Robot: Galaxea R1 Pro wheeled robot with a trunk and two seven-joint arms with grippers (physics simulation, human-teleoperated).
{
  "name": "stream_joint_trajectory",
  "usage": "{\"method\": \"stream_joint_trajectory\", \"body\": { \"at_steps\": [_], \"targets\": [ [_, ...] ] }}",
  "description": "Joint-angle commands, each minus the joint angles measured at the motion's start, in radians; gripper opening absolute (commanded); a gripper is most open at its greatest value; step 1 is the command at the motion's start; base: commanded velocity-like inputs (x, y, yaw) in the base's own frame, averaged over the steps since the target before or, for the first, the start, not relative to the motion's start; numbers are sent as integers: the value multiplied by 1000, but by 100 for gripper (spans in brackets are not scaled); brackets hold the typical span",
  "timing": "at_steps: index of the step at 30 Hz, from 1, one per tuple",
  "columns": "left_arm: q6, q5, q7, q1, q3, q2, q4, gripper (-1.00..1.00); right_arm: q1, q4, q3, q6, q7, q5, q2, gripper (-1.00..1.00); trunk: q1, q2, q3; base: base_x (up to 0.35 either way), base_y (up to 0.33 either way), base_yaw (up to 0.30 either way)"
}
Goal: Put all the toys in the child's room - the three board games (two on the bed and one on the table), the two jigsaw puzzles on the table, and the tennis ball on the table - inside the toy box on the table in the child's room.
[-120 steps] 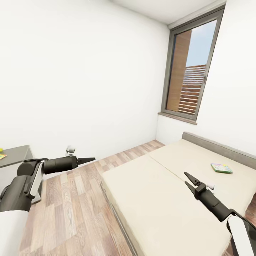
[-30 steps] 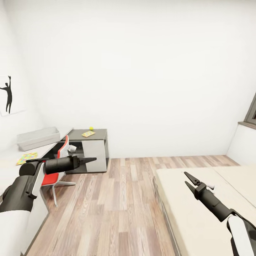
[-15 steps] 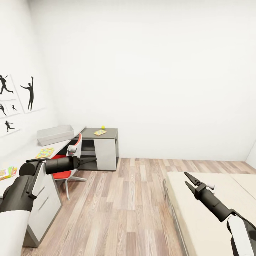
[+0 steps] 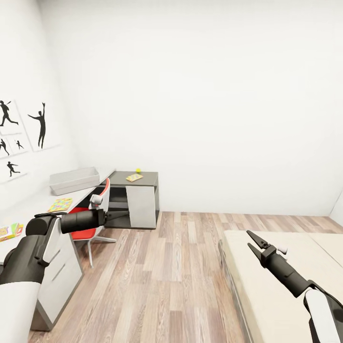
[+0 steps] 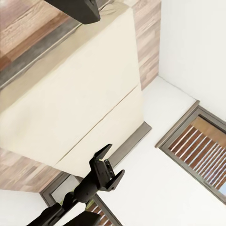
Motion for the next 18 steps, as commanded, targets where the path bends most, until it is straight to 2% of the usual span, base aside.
{"method": "stream_joint_trajectory", "body": {
  "at_steps": [1,18],
  "targets": [
    [7,3,-1,0,0,0,0,100,-1,0,-2,6,2,-2,0,100,0,-1,0,0,0,2],
    [8,3,-1,0,0,0,0,100,-1,4,-2,7,2,-2,-2,100,0,-1,0,0,0,0]
  ]
}}
